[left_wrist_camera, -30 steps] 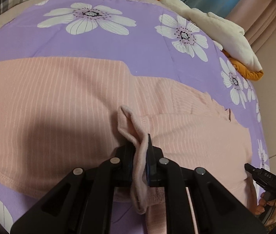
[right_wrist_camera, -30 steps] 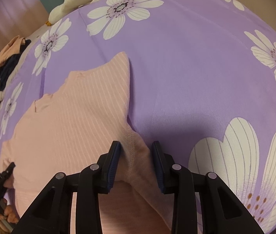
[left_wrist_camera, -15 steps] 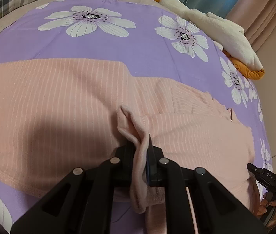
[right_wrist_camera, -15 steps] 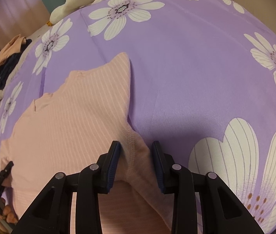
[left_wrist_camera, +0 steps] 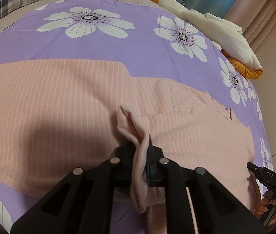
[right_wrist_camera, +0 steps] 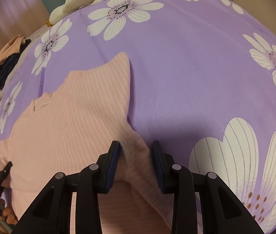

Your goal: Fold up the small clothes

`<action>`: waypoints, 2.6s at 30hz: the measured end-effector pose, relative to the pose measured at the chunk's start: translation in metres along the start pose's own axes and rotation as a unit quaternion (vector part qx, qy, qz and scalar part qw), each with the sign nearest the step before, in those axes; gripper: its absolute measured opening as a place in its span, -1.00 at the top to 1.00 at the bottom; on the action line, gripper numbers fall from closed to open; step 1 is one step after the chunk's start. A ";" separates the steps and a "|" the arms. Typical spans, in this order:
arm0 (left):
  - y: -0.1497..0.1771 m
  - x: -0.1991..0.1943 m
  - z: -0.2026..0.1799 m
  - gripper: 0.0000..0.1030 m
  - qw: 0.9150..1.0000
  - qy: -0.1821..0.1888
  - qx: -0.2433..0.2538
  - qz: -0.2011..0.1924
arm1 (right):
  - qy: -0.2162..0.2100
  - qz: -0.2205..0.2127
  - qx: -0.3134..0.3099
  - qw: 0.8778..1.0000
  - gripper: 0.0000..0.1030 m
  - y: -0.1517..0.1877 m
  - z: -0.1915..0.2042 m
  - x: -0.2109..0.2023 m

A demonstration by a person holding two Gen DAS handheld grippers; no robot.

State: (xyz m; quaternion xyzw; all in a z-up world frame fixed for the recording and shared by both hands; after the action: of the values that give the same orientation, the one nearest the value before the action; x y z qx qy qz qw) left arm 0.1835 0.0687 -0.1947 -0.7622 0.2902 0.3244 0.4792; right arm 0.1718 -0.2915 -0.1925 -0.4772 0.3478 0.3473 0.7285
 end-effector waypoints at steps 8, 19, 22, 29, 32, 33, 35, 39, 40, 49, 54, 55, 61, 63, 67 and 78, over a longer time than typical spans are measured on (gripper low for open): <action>0.000 0.000 0.000 0.76 1.000 -0.001 0.002 -0.001 | 0.001 0.000 -0.001 1.000 0.38 0.000 0.000 0.000; 0.000 0.001 -0.002 0.76 1.000 -0.013 0.012 -0.005 | 0.005 -0.003 -0.003 1.000 0.38 0.002 0.001 -0.001; 0.000 0.001 -0.003 0.75 1.000 -0.017 0.016 -0.007 | 0.007 -0.003 -0.009 1.000 0.37 0.002 0.002 -0.001; -0.001 0.001 -0.002 0.75 1.000 -0.019 0.017 -0.008 | 0.006 -0.004 -0.009 1.000 0.37 0.002 0.002 -0.001; -0.001 0.001 -0.002 0.75 1.000 -0.019 0.017 -0.008 | 0.010 -0.004 -0.013 1.000 0.37 0.002 0.002 -0.001; -0.001 0.001 -0.002 0.75 1.000 -0.019 0.017 -0.008 | 0.011 -0.004 -0.013 1.000 0.37 0.002 0.003 -0.001; -0.001 0.001 -0.002 0.75 1.000 -0.019 0.017 -0.008 | 0.010 -0.005 -0.011 1.000 0.37 0.002 0.003 -0.001; -0.001 0.001 -0.003 0.75 1.000 -0.022 0.020 -0.010 | 0.010 -0.007 -0.013 1.000 0.37 0.002 0.003 -0.002; -0.001 0.001 -0.003 0.75 0.999 -0.023 0.022 -0.010 | 0.010 -0.007 -0.013 1.000 0.37 0.002 0.002 -0.002; -0.002 -0.002 0.000 0.74 1.000 -0.017 -0.010 0.003 | 0.007 -0.006 -0.011 1.000 0.37 0.003 0.003 -0.001; 0.001 -0.025 0.000 0.23 0.998 0.007 -0.045 0.035 | -0.008 0.005 -0.003 1.000 0.33 0.000 0.001 -0.004; 0.001 -0.035 0.001 0.13 0.998 0.003 -0.047 0.030 | -0.010 0.007 0.003 1.000 0.31 0.000 0.000 -0.006; -0.011 -0.093 0.036 -0.69 0.996 -0.022 -0.079 -0.035 | 0.027 -0.011 0.021 0.999 -0.05 0.001 0.002 -0.033; -0.013 -0.109 0.060 -0.79 0.992 -0.019 -0.116 -0.047 | 0.020 -0.021 0.006 1.000 -0.19 0.000 0.012 -0.047; -0.014 -0.131 0.101 -0.79 0.983 -0.029 -0.172 -0.055 | -0.014 -0.063 0.002 0.998 -0.67 -0.005 0.031 -0.079; -0.007 -0.142 0.160 -0.80 0.968 -0.037 -0.238 -0.069 | -0.048 -0.071 -0.086 0.993 -0.70 0.004 0.102 -0.099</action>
State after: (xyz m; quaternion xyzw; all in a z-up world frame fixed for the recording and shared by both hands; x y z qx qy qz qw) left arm 0.0666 0.2370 -0.1341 -0.8599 0.1332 0.3786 0.3155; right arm 0.1356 -0.2120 -0.0808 -0.5443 0.2470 0.3459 0.7232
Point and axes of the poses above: each gripper's, at about its wrist camera, not at the fingertips, and x roughly the way its jaws point, z to its left, y to its underside, the point moved 7 cm from there along x, roughly the way its jaws point, and after that the axes turned 6 degrees about -y, right-handed, at the moved point
